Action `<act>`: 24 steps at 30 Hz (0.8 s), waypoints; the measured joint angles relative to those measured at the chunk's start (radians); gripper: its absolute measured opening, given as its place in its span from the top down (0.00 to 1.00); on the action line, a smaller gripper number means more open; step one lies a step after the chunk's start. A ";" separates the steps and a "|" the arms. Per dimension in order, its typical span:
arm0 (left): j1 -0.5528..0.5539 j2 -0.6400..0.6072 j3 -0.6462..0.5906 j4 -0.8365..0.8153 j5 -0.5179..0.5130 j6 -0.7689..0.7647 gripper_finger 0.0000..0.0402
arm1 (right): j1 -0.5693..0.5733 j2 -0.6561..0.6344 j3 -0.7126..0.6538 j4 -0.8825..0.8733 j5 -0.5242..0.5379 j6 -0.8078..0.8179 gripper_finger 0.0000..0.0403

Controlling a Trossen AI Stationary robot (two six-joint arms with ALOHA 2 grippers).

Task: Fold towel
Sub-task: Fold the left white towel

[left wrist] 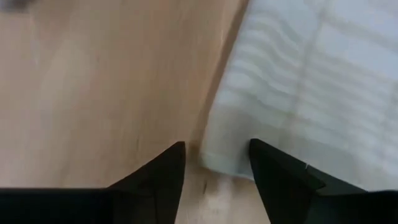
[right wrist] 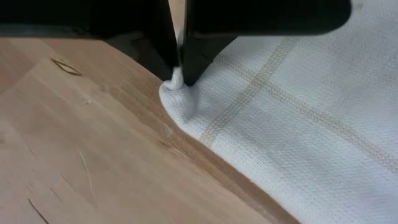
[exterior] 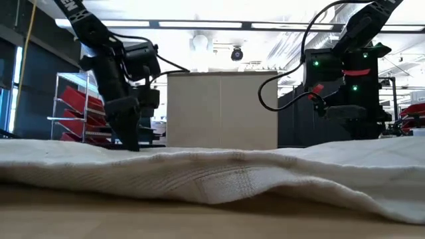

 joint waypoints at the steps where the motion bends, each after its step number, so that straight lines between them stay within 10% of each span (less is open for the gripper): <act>1: 0.000 0.012 0.001 0.007 -0.007 -0.008 0.58 | 0.000 0.000 0.000 0.000 0.001 0.000 1.00; 9: -0.005 -0.004 -0.001 0.001 -0.098 -0.074 0.96 | 0.038 -0.081 -0.006 0.008 0.066 0.000 1.00; 17: -0.064 -0.153 0.058 -0.218 -0.111 -0.174 0.99 | 0.163 -0.303 0.056 -0.078 0.095 0.128 1.00; 24: -0.116 -0.305 0.163 -0.286 -0.255 -0.140 0.99 | 0.301 -0.403 0.283 -0.337 0.395 0.220 1.00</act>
